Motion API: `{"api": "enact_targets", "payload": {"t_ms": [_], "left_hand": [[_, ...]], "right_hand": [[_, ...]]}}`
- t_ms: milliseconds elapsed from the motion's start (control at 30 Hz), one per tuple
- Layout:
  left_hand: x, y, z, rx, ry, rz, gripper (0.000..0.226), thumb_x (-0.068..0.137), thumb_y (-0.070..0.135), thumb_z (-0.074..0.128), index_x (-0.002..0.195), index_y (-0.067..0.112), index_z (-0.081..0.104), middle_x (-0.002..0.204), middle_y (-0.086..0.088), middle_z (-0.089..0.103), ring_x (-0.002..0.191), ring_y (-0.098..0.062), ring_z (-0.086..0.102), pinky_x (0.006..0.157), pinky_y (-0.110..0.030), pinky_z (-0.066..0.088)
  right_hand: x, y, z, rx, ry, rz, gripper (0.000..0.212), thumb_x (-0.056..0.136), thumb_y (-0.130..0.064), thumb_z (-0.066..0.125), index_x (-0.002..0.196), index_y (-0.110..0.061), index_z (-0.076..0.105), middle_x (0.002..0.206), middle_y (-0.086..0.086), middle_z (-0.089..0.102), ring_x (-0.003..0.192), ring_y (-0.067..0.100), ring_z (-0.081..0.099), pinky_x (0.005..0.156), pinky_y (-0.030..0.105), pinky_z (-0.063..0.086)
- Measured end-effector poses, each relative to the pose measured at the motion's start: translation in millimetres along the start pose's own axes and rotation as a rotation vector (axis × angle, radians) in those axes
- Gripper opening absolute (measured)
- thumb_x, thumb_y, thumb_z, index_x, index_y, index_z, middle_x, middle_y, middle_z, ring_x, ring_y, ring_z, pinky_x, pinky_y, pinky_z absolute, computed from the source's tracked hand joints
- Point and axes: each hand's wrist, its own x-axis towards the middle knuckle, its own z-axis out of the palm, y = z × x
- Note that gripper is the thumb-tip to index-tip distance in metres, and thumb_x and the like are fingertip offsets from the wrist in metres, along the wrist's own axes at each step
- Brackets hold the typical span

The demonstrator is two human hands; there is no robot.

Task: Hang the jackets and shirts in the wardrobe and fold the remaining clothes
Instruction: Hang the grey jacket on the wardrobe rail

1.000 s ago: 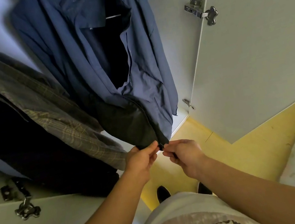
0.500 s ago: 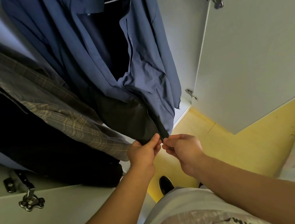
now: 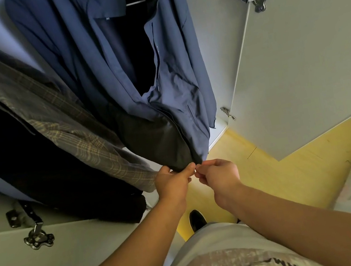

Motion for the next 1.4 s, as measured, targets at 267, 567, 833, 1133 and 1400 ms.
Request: {"api": "enact_targets", "payload": {"t_ms": [267,567,833,1133,1400], "left_hand": [[3,8,-6,-0.123,-0.17,-0.109,0.019,0.089,0.024,0.078,0.103,0.01,0.076,0.094,-0.007,0.079,0.091,-0.02,0.075,0.078,-0.032,0.055],[8,6,-5,-0.034,-0.122,-0.094,0.013,0.09,0.026,0.077,0.097,0.015,0.077,0.081,-0.001,0.076,0.082,-0.016,0.069,0.072,-0.03,0.053],[5,1,-3,0.153,-0.135,0.012,0.013,0.095,0.029,0.072,0.097,0.017,0.076,0.079,0.006,0.076,0.074,-0.009,0.068,0.068,-0.026,0.051],[9,4,-7,0.294,-0.176,0.037,0.009,0.093,0.027,0.074,0.089,0.019,0.076,0.081,-0.002,0.077,0.081,-0.019,0.07,0.08,-0.038,0.06],[15,1,-25,0.132,-0.266,0.023,0.017,0.099,0.006,0.062,0.114,0.013,0.064,0.112,-0.007,0.075,0.099,-0.017,0.075,0.082,-0.028,0.058]], "right_hand": [[-1,-6,1,0.059,-0.038,-0.021,0.017,0.081,-0.001,0.079,0.094,-0.005,0.069,0.077,0.011,0.075,0.074,0.024,0.073,0.075,0.034,0.062],[2,-8,1,0.06,-0.012,0.002,0.015,0.082,0.0,0.078,0.095,-0.004,0.071,0.076,0.009,0.075,0.071,0.022,0.072,0.073,0.033,0.063],[5,-14,4,0.126,0.029,0.084,0.012,0.084,0.004,0.074,0.093,-0.003,0.069,0.078,0.013,0.075,0.065,0.02,0.071,0.065,0.029,0.06],[10,-13,0,0.067,-0.041,0.128,0.011,0.084,0.004,0.075,0.094,0.001,0.071,0.071,0.011,0.074,0.059,0.016,0.071,0.064,0.029,0.061],[30,-5,-8,-1.308,-0.335,-0.79,0.031,0.1,-0.013,0.055,0.124,-0.022,0.038,0.093,0.008,0.067,0.078,0.029,0.064,0.065,0.038,0.053]]}}
